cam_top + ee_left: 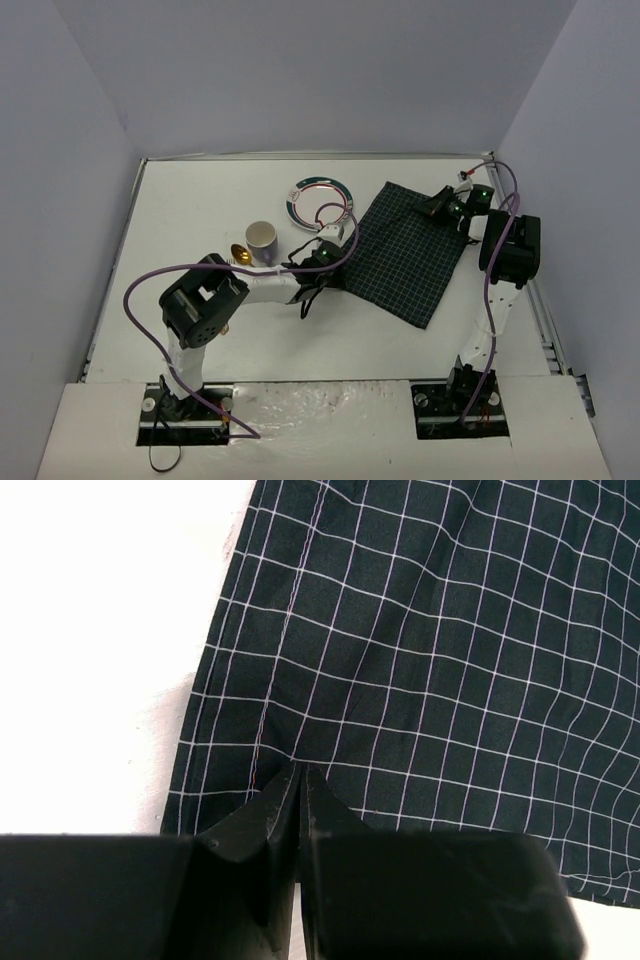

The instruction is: Set the dinner table for one person

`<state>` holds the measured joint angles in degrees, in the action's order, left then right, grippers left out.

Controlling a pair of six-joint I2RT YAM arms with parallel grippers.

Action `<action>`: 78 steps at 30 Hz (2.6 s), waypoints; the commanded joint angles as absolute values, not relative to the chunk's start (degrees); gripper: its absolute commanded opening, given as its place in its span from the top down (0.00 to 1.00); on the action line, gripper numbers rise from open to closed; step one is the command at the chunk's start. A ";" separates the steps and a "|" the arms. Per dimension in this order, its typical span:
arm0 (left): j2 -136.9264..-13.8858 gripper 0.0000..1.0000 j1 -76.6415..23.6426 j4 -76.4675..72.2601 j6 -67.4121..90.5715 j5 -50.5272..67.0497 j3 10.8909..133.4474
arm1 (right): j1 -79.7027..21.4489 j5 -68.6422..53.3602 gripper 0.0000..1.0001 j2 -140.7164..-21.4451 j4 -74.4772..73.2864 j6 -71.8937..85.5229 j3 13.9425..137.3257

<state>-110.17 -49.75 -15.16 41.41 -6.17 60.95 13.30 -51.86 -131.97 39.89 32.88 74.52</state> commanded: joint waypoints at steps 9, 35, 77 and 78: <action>-111.68 1.00 -49.22 -8.47 40.27 -5.57 61.00 | 14.75 -48.76 1.00 -136.93 33.67 29.80 88.14; -108.82 0.65 -49.22 -2.53 35.09 -5.79 72.62 | 13.43 -34.42 0.46 -105.49 15.05 15.22 85.76; -57.70 0.03 -8.94 27.53 19.00 -11.41 59.59 | -17.16 -15.01 0.17 -87.91 27.10 39.31 58.49; -57.46 0.03 -8.37 27.66 18.65 -11.69 59.46 | -17.55 -14.87 0.19 -90.96 27.59 40.10 59.93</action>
